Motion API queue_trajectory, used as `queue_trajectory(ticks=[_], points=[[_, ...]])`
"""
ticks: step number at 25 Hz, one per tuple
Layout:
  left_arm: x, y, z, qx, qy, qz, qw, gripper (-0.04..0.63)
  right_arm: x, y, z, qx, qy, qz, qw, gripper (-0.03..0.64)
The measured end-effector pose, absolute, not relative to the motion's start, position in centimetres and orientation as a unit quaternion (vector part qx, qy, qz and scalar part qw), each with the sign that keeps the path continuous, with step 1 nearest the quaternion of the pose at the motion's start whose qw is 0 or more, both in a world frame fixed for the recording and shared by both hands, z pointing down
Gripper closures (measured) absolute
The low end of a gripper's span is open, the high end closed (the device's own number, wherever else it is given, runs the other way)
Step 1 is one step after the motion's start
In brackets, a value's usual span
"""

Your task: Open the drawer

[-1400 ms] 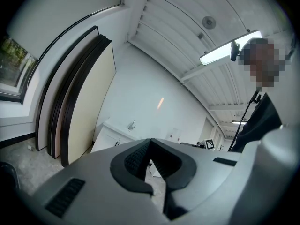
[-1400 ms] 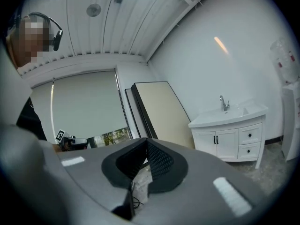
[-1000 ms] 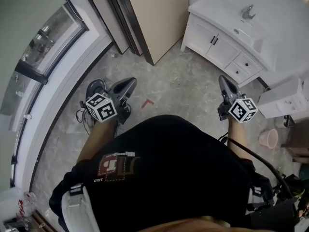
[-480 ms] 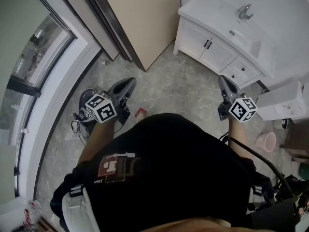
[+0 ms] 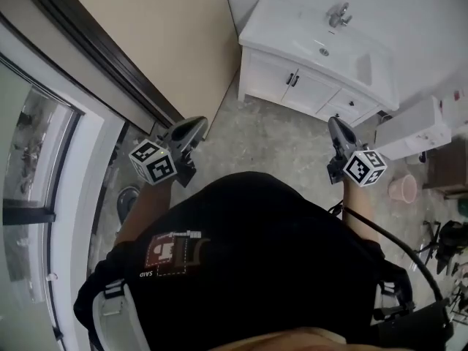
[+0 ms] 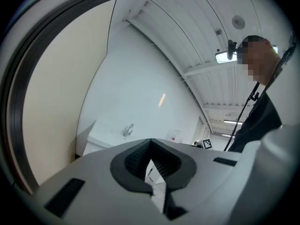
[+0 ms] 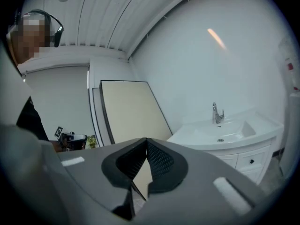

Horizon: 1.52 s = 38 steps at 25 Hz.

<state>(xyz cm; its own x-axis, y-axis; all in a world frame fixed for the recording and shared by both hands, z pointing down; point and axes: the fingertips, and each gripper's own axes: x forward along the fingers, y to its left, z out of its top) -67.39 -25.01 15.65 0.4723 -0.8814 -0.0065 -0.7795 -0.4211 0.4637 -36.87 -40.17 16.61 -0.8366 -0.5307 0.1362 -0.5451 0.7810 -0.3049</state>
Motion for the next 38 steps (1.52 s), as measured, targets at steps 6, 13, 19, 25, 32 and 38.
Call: queue_trajectory(ticks=[6,13,19,25,32,38], points=[[-70.3,-31.9,16.2,0.867,-0.434,-0.102,0.225,0.597,-39.5,-42.5,17.2,0.341,-0.924,0.174,0.017,0.615],[-67.4,-38.4,18.0,0.884,-0.391,-0.078,0.244,0.597,-35.9,-46.1,19.6,0.388,-0.900,0.198,0.015,0.614],[-61.5,-45.2,18.0,0.886,-0.396,-0.063,0.233,0.597,-30.9,-52.9,20.6,0.376,-0.904,0.202,0.000,0.614],[-54.0,-51.8,17.9,0.869,-0.426,-0.070,0.244,0.597,-24.5,-60.8,20.5,0.342,-0.918,0.202,0.010,0.615],[-46.6,-58.3,18.2,0.864,-0.431,-0.066,0.252,0.597,-18.4,-68.6,21.1,0.326,-0.922,0.208,0.009,0.615],[-45.5,-61.8,19.4,0.861,-0.431,-0.056,0.265,0.597,-17.1,-71.3,22.4,0.327,-0.919,0.219,0.009,0.614]])
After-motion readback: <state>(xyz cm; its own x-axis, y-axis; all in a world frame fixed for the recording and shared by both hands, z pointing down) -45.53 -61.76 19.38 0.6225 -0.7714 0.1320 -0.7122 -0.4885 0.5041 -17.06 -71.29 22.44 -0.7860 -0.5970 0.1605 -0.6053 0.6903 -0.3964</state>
